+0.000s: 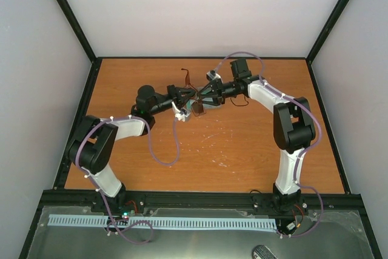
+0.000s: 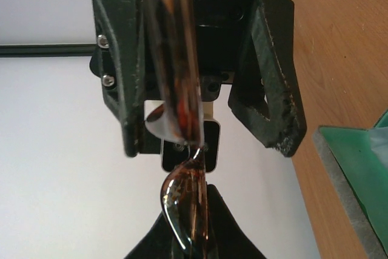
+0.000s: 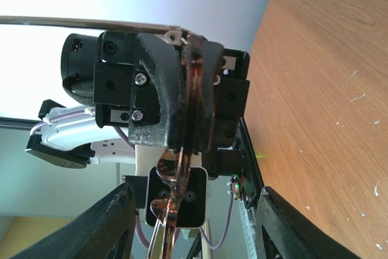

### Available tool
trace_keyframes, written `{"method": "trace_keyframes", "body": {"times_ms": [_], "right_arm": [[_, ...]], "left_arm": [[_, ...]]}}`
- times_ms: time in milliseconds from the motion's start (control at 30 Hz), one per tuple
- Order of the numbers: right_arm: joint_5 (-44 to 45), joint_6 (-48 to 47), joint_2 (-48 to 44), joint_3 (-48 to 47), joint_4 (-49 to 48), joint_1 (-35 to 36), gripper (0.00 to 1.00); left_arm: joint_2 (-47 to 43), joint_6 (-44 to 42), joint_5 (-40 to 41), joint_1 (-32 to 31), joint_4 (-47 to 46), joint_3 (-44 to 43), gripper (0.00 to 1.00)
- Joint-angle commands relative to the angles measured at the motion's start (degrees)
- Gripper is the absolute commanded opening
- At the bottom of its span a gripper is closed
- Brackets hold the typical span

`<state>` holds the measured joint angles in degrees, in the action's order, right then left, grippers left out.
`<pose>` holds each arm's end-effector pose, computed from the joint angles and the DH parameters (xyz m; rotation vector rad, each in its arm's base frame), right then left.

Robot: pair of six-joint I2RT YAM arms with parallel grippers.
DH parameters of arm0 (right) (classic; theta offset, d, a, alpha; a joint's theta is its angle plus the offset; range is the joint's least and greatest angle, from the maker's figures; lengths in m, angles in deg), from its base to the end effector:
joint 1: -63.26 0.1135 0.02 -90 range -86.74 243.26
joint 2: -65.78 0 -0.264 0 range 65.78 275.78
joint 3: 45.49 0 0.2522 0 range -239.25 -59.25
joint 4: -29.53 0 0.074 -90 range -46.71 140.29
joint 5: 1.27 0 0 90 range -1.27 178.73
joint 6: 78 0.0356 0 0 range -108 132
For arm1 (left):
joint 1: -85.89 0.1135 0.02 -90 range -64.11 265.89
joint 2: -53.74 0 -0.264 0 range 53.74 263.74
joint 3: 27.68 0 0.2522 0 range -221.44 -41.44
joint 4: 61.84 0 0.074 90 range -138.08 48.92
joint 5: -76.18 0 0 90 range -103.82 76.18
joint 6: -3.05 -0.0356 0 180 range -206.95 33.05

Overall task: Organize the sunglasses
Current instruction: Fold the sunglasses.

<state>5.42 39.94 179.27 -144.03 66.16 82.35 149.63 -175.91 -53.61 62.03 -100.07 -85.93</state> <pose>0.3829 0.1699 0.2293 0.5059 -2.2277 -2.0832 0.3092 -0.1617 0.2231 1.5302 0.3675 0.3526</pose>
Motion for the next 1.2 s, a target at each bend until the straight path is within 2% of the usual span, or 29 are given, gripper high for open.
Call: {"method": "trace_keyframes", "body": {"times_ms": [0,200,500,667,767,800,833,867,900,933,967,1167], "right_arm": [[-1.24,0.22,-1.39,-1.8,0.36,1.72,0.51],[-0.99,-2.37,-0.21,-4.13,4.06,3.53,0.47],[0.04,-4.86,-0.16,-3.69,7.7,3.75,0.23],[0.33,-4.38,-0.15,-3.79,7.26,4.07,0.03],[0.97,-3.66,-0.36,-3.81,6.49,4.29,0.03],[1.42,-3.33,-0.52,-3.75,6.04,4.32,0.03],[2.07,-2.88,-0.68,-3.65,5.38,4.31,0.03],[2.72,-2.3,-0.82,-3.49,4.55,4.36,0.03],[3.5,-1.66,-0.98,-3.33,3.41,4.37,0.03],[4.37,-1.14,-1.1,-3.08,2.56,4.29,0.03],[5.3,-0.69,-1.3,-2.84,1.84,4.05,0.03],[8.39,4.7,-3.34,1.11,-6.52,-0.29,0.03]], "left_arm": [[1.78,1.55,-2.62,-0.57,-3.89,-2.55,0.02],[2.92,1.76,-3.49,-0.58,-5.44,-3.2,0.02],[4.4,2.13,-3.99,-0.53,-7.25,-3.6,0.03],[4.89,2.2,-4.6,-0.57,-7.75,-3.81,0.06],[5.1,2.6,-4.93,-0.58,-8.12,-3.82,0.09],[5.13,2.78,-5.0,-0.58,-8.19,-3.82,0.13],[5.12,3.05,-4.99,-0.58,-8.45,-3.75,0.26],[5.02,3.68,-4.84,-0.58,-8.94,-3.64,0.47],[4.94,4.4,-4.52,-0.58,-9.37,-3.47,0.62],[4.77,5.17,-3.97,-0.58,-10.08,-3.17,0.84],[4.54,6.08,-2.54,-0.58,-10.94,-2.9,0.97],[-0.64,11.55,9.54,-0.53,-9.65,0.52,0.99]]}}
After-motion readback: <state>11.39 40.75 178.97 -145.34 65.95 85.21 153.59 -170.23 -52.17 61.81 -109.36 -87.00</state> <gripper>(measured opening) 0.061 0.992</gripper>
